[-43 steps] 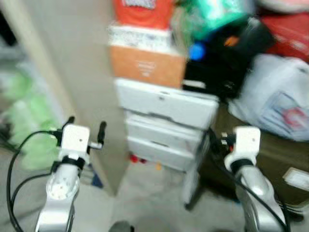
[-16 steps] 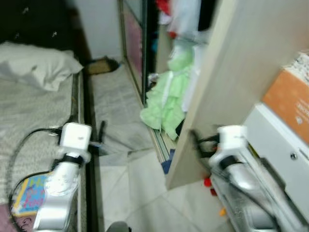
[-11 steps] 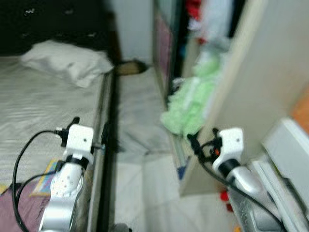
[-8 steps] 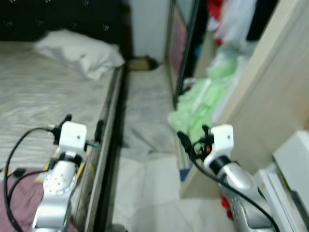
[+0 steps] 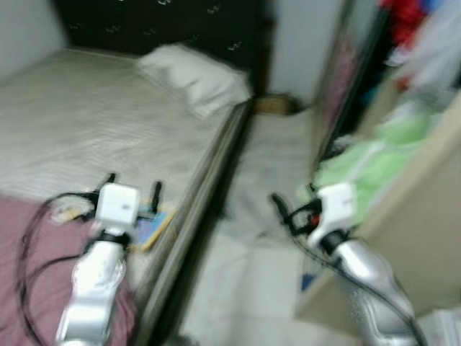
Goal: Clean up the room
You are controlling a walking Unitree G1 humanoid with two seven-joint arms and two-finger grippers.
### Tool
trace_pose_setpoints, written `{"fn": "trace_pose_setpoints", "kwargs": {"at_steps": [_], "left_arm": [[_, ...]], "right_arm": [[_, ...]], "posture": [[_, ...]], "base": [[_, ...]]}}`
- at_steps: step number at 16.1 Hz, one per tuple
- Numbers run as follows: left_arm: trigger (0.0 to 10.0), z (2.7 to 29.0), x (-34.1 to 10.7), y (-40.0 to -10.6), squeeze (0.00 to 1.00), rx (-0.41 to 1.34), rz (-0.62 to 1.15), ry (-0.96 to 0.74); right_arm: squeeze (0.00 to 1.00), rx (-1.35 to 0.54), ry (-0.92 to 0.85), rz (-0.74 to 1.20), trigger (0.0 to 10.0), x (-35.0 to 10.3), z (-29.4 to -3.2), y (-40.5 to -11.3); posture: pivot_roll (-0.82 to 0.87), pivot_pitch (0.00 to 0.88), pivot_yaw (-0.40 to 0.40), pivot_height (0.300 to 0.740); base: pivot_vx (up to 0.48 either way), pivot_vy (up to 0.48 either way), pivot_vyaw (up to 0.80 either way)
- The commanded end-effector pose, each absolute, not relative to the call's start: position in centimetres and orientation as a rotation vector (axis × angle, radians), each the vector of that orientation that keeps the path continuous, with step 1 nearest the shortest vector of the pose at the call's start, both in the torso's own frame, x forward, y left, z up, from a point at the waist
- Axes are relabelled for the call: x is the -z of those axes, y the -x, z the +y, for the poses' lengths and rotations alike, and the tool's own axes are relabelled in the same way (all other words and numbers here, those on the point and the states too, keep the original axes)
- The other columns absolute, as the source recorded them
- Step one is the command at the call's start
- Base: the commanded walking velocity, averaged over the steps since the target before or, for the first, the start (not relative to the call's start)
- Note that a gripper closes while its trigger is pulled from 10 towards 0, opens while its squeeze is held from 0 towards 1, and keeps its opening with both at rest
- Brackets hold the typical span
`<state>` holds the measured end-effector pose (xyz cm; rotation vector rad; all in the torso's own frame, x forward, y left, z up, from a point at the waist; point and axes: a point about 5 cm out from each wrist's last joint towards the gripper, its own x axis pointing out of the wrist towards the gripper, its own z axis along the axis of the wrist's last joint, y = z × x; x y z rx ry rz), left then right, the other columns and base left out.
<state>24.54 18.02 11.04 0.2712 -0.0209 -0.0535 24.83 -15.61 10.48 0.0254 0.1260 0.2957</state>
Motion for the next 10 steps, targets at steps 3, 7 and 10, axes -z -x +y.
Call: {"fn": "trace_pose_setpoints", "kwargs": {"at_steps": [3, 7, 10], "left_arm": [[10.0, 18.5, -11.4, -24.7, 0.00, 0.030, -0.030, -0.280], [10.0, 18.3, -11.6, -25.0, 0.00, 0.039, -0.044, -0.275], [10.0, 18.3, -11.8, -25.4, 0.00, 0.033, -0.047, -0.256]], "right_arm": [[0.00, -0.259, -0.021, 0.089, 10.0, -11.1, -15.8, -25.7], [0.00, -0.223, -0.015, 0.053, 10.0, -11.5, -15.9, -26.4], [0.00, -0.209, -0.008, 0.029, 10.0, -11.8, -15.7, -27.1]], "posture": [[-0.01, 0.000, -0.058, 0.740], [0.00, 0.000, -0.052, 0.740], [-0.01, 0.000, -0.048, 0.740]], "base": [[0.000, 0.000, 0.80], [0.000, 0.000, 0.80], [0.000, 0.000, 0.80]]}}
